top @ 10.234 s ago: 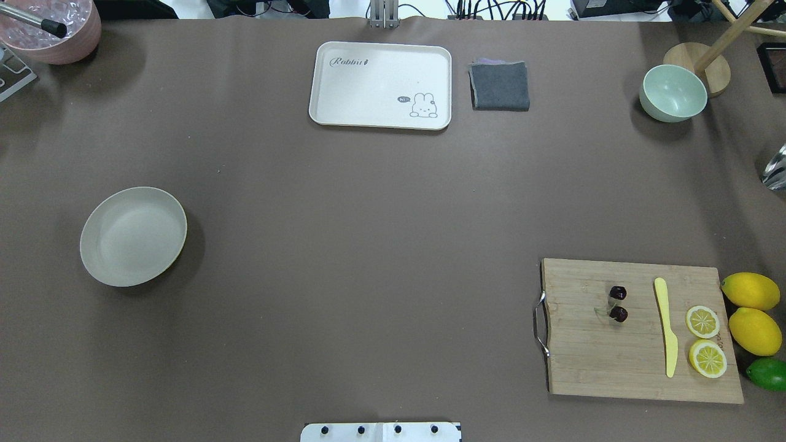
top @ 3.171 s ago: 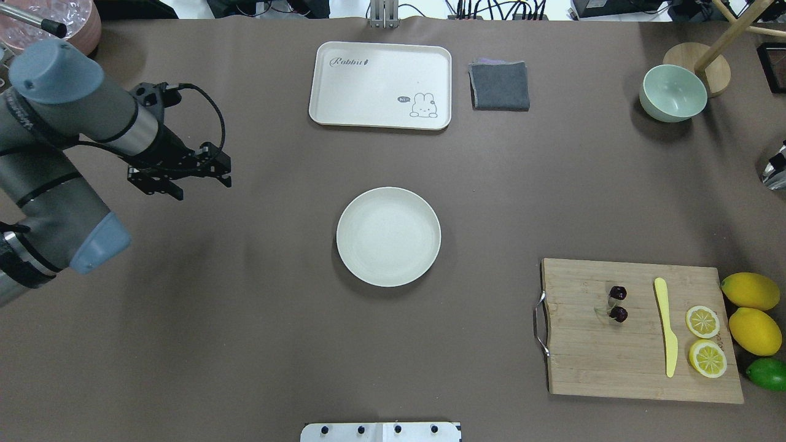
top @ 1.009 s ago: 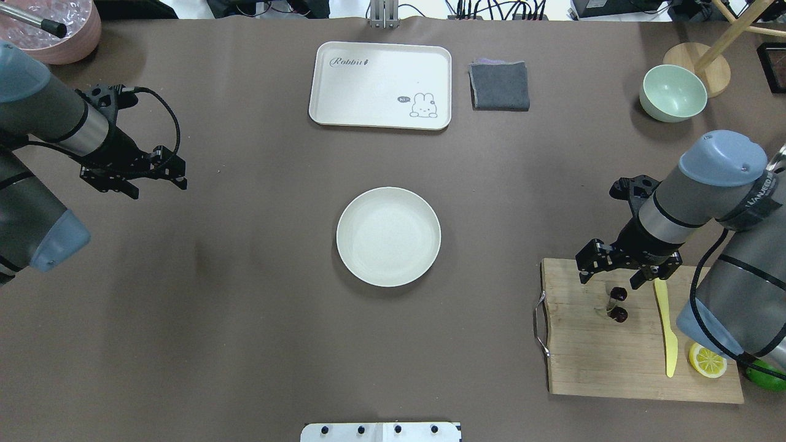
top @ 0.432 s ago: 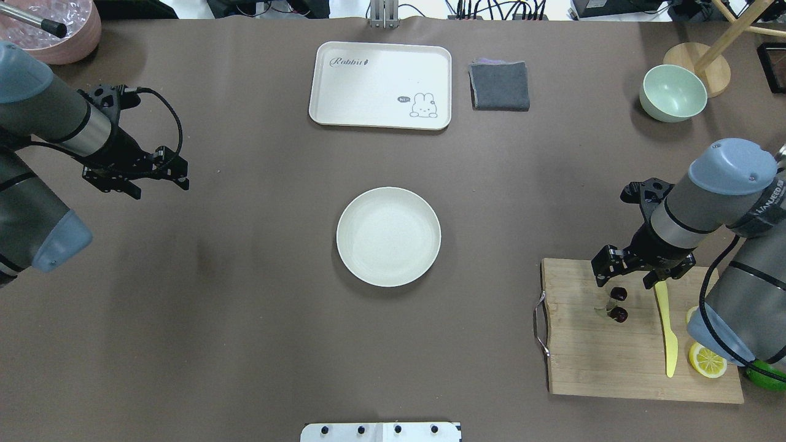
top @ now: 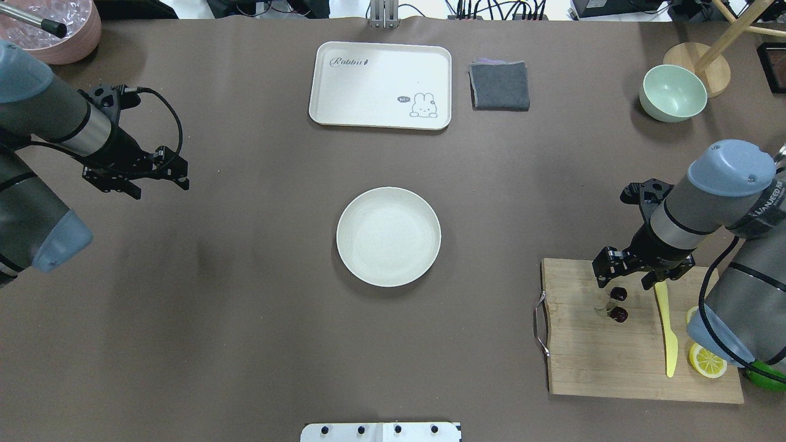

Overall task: Place red cherry on plate
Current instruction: 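Lower the right gripper over the dark red cherries on the cutting board, then close the right gripper on the cherry stems and lift them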

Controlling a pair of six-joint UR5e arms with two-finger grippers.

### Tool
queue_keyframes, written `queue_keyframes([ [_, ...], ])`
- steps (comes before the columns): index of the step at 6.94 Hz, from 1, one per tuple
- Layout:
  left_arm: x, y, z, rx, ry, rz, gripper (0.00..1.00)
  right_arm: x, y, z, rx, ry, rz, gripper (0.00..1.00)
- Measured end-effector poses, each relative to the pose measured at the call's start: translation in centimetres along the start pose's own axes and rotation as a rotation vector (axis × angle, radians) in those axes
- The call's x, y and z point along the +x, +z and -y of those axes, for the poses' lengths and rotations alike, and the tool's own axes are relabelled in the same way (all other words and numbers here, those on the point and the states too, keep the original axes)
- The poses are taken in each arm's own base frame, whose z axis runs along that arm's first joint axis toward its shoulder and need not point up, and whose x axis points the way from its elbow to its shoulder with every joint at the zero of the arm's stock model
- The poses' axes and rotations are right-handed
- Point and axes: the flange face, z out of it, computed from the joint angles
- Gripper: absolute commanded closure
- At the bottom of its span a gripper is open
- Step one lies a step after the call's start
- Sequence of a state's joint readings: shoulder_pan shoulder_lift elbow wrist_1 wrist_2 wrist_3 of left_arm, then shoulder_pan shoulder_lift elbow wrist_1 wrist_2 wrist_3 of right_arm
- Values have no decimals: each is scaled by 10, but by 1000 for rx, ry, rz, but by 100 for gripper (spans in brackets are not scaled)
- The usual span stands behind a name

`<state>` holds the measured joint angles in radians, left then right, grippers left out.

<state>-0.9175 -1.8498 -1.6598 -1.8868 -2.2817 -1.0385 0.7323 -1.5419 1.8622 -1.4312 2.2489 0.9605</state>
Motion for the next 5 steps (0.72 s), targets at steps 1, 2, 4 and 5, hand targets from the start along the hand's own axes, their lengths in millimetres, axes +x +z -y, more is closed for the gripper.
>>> queue_keyframes([
  [1,0,0,0,-1,0,0,2,0,1,-1,1,1,-2,50],
  [2,0,0,0,-2,0,-1,2,0,2,-3,-1,1,-5,49],
  [4,1,0,0,-3,0,-1,2,0,8,-7,-9,-2,-15,46],
  [5,0,0,0,-3,-2,-1,2,-1,11,-9,-12,-1,-17,75],
])
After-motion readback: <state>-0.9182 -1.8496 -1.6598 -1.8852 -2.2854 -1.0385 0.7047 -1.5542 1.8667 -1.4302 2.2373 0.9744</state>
